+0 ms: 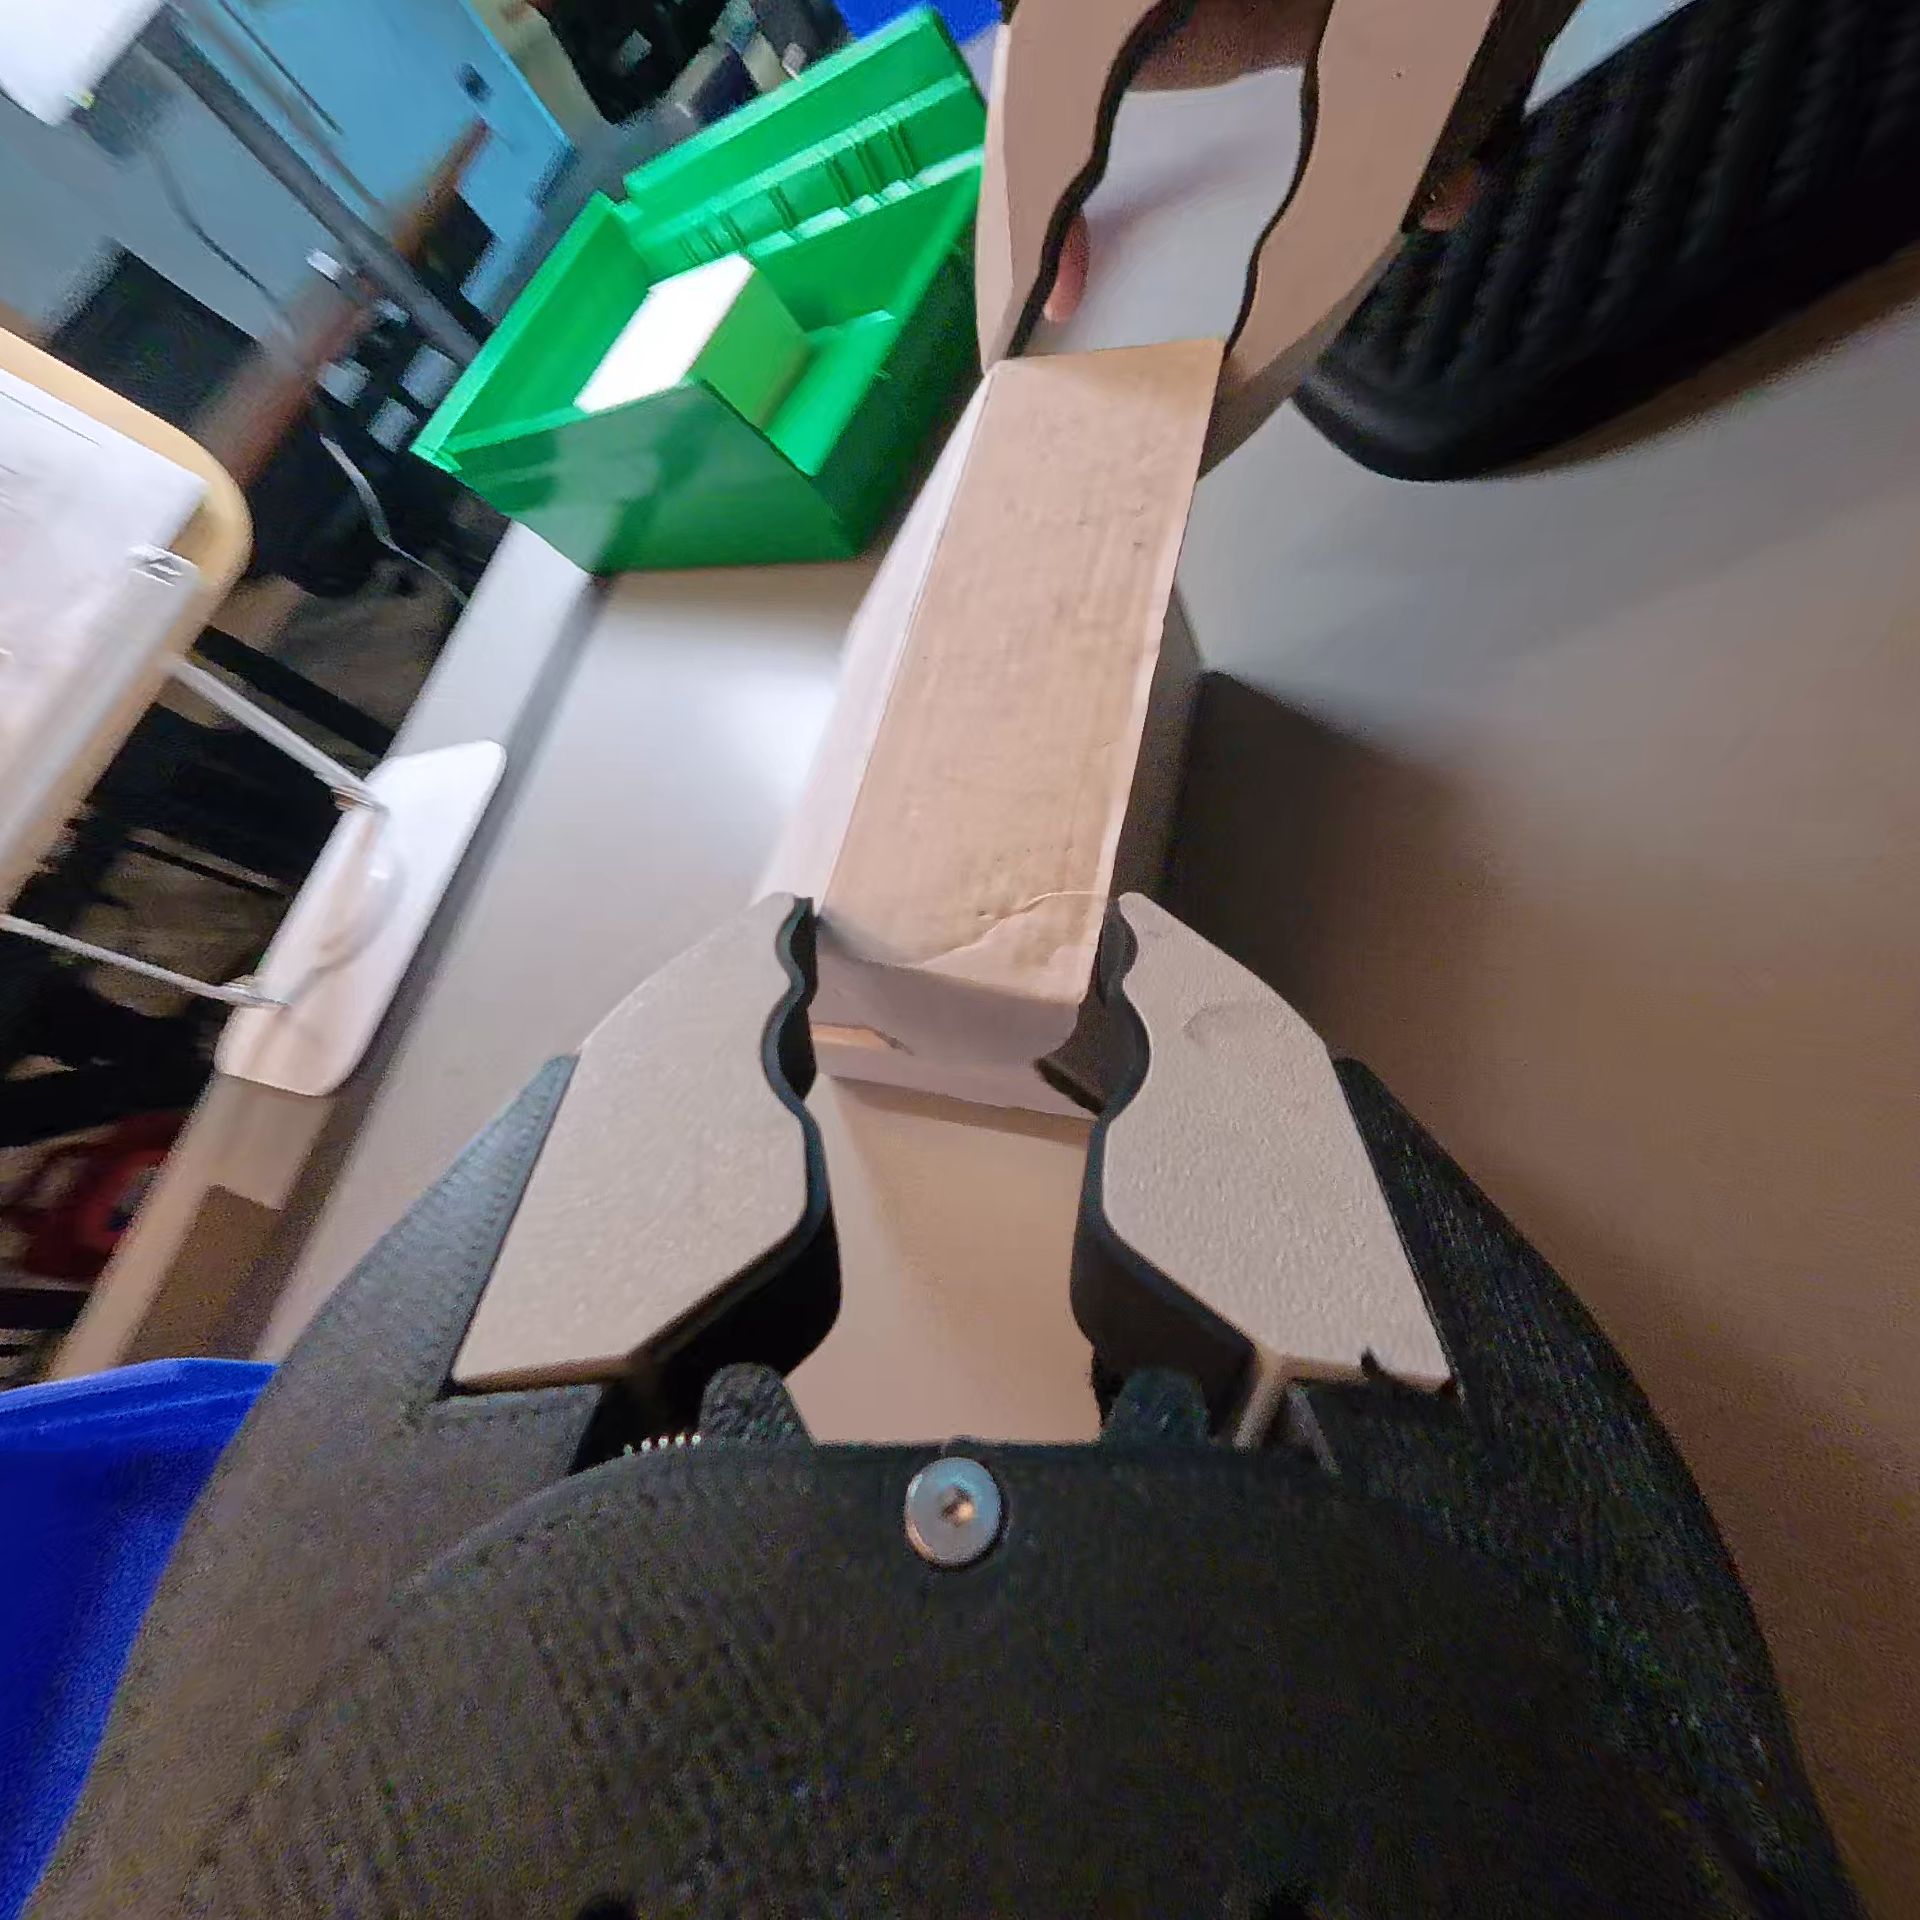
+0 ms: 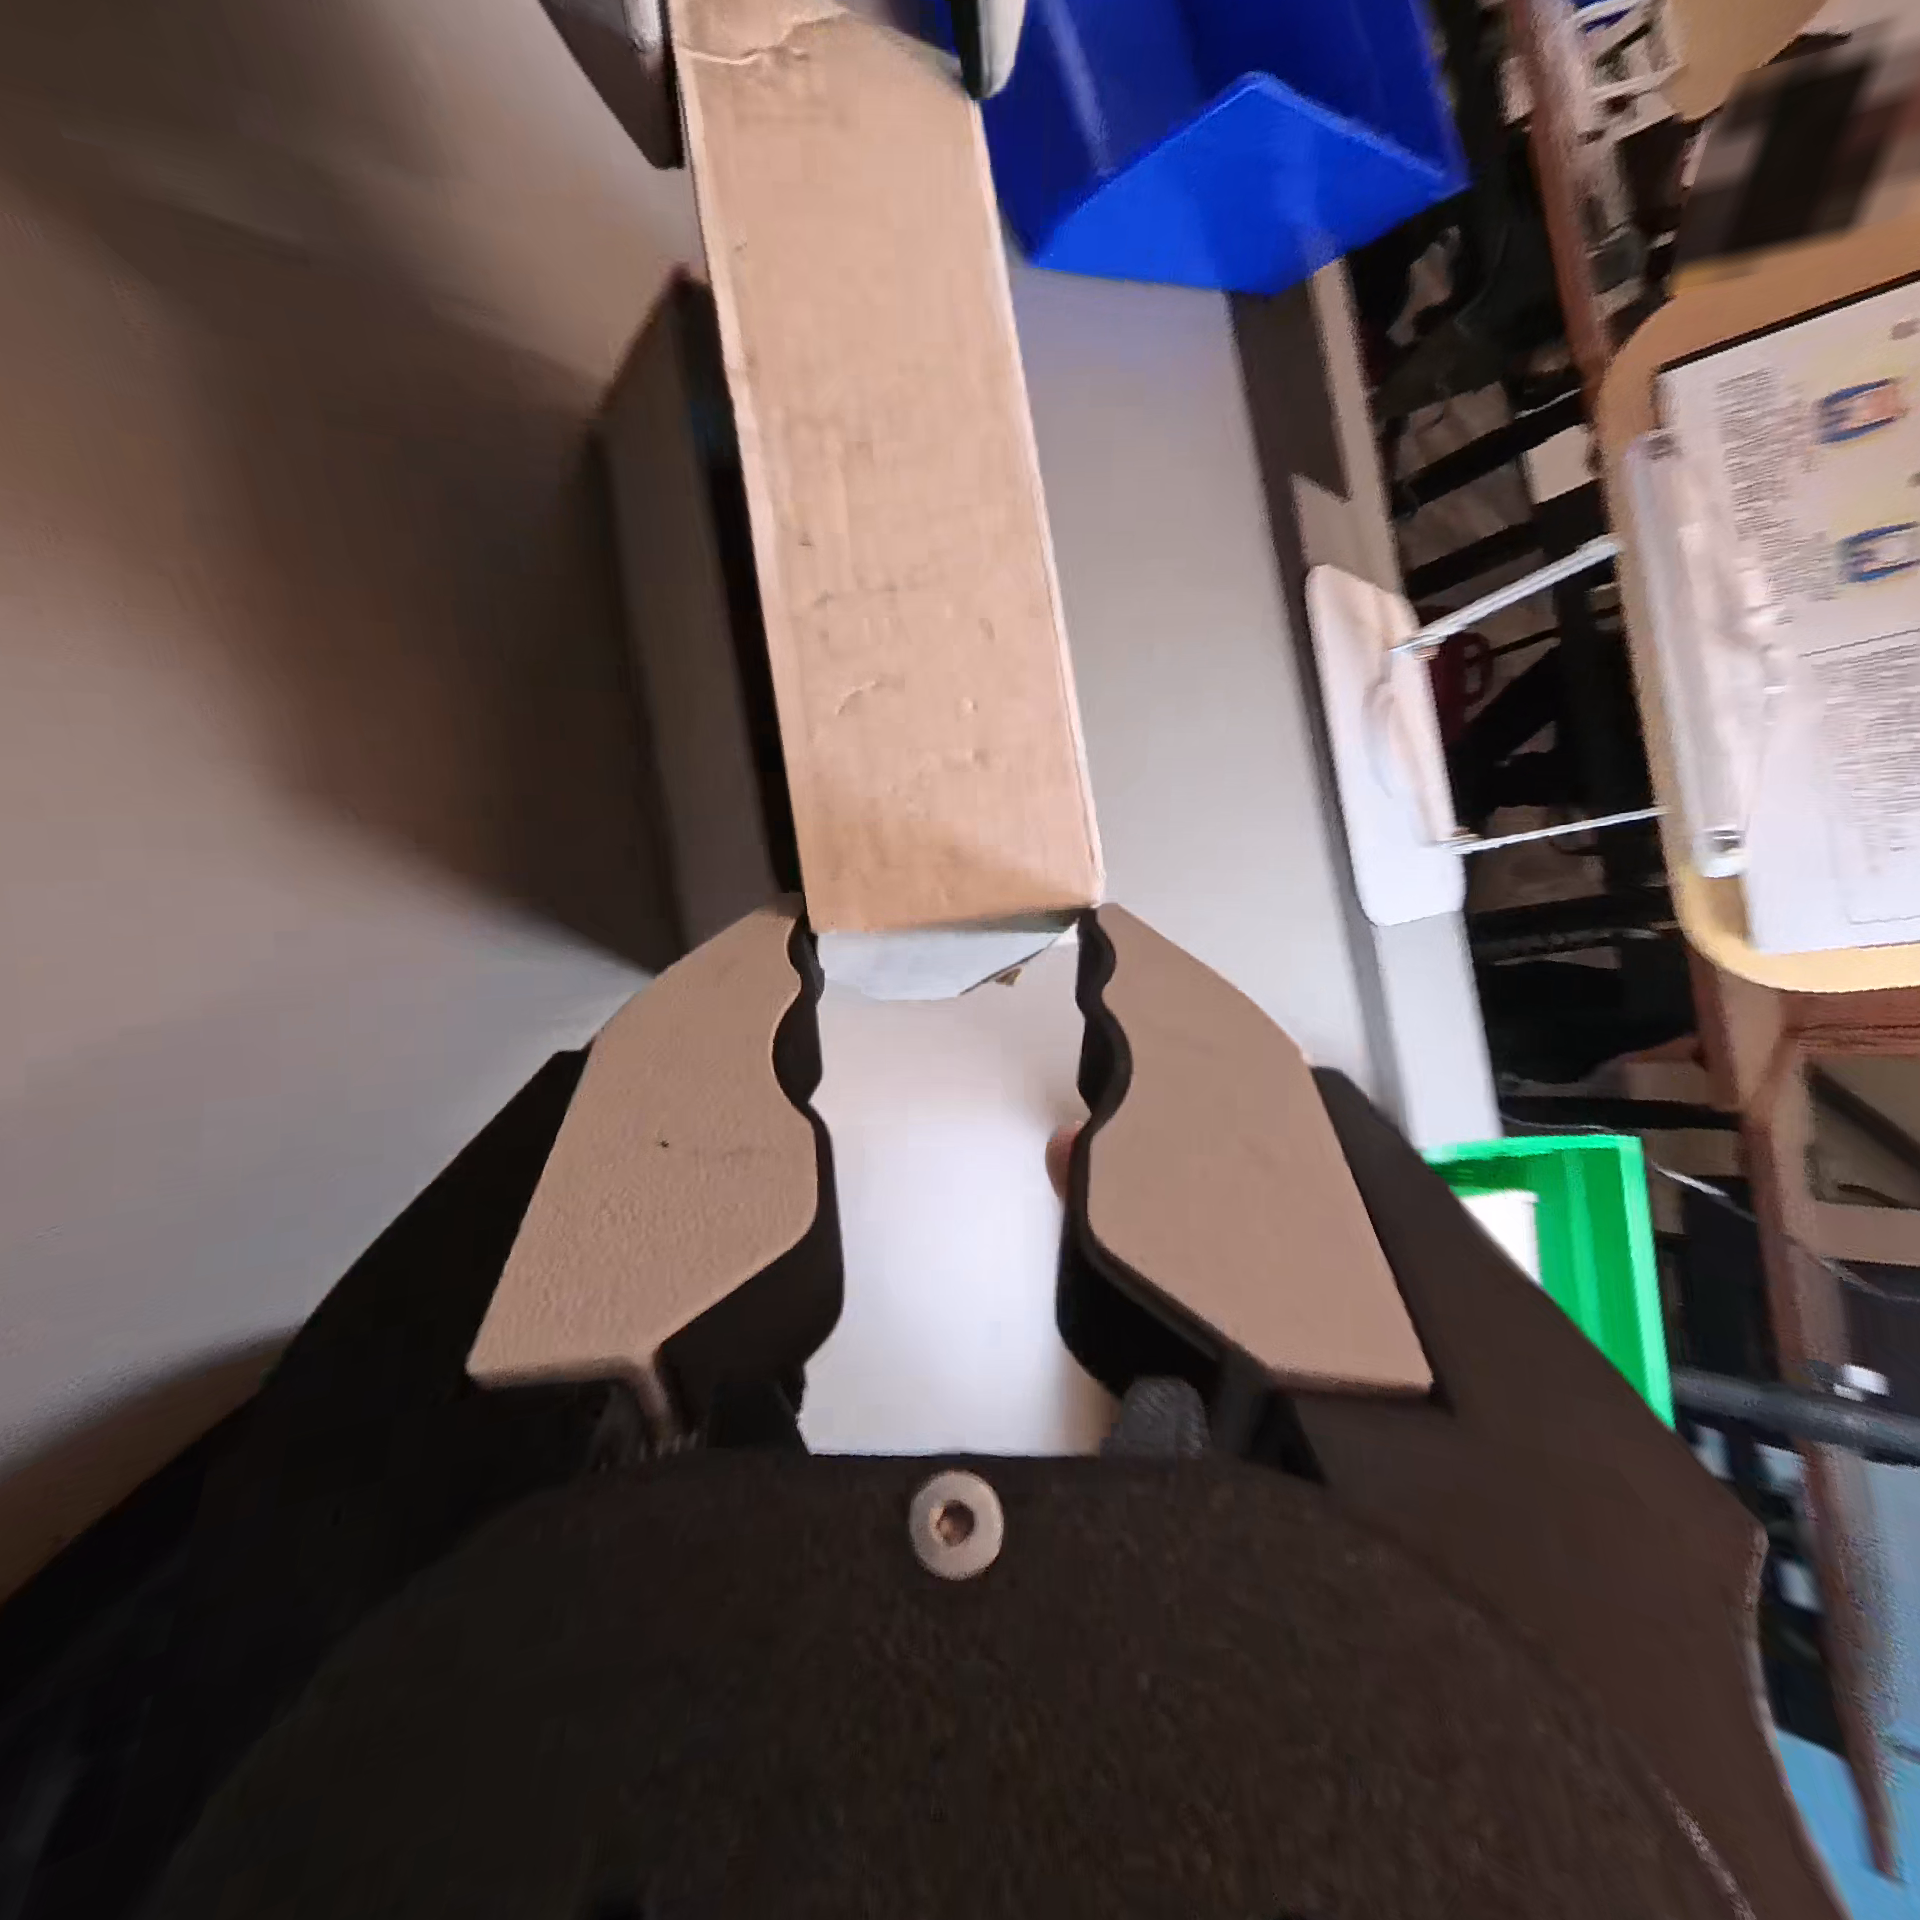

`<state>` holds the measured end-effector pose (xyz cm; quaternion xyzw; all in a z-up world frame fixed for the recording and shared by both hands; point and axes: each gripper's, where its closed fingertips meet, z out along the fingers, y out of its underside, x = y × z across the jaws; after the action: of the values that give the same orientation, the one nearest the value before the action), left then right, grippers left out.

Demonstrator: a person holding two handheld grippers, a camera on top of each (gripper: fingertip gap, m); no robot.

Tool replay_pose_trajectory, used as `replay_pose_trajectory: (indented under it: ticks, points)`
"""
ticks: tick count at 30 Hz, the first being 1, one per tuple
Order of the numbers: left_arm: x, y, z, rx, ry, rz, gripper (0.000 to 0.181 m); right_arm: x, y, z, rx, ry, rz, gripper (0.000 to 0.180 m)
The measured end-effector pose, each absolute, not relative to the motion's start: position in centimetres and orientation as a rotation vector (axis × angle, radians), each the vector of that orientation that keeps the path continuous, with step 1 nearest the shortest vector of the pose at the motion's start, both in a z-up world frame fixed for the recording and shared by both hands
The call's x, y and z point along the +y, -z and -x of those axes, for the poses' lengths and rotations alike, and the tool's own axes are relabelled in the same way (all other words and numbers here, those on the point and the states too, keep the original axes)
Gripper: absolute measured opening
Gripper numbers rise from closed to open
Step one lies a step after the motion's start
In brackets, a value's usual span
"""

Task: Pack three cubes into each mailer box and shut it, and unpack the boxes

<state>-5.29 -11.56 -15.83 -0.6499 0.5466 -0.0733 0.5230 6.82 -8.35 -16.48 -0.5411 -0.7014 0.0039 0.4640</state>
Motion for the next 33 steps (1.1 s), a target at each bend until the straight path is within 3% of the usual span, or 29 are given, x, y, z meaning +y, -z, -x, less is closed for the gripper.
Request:
replay_pose_trajectory:
  ticks: [8,13,18,28,33]
  points:
    - [-14.6,20.5,4.5,1.281,0.497,1.917,0.05,-11.2,21.6,-7.5,-1.865,-0.261,1.593,0.048]
    - [-14.7,20.2,4.2,1.107,0.709,1.987,0.049,-10.8,21.2,-7.2,-1.698,-0.431,1.675,0.043]
    - [-14.7,20.3,5.4,1.064,0.649,2.004,0.051,-11.0,21.6,-8.0,-1.656,-0.44,1.735,0.051]
    - [-15.4,22.0,5.8,0.933,0.692,2.089,0.048,-12.4,22.2,-6.5,-1.546,-0.475,1.78,0.039]
    - [-15.3,22.3,5.9,0.959,0.626,2.12,0.037,-13.0,22.2,-6.2,-1.491,-0.579,1.869,0.028]
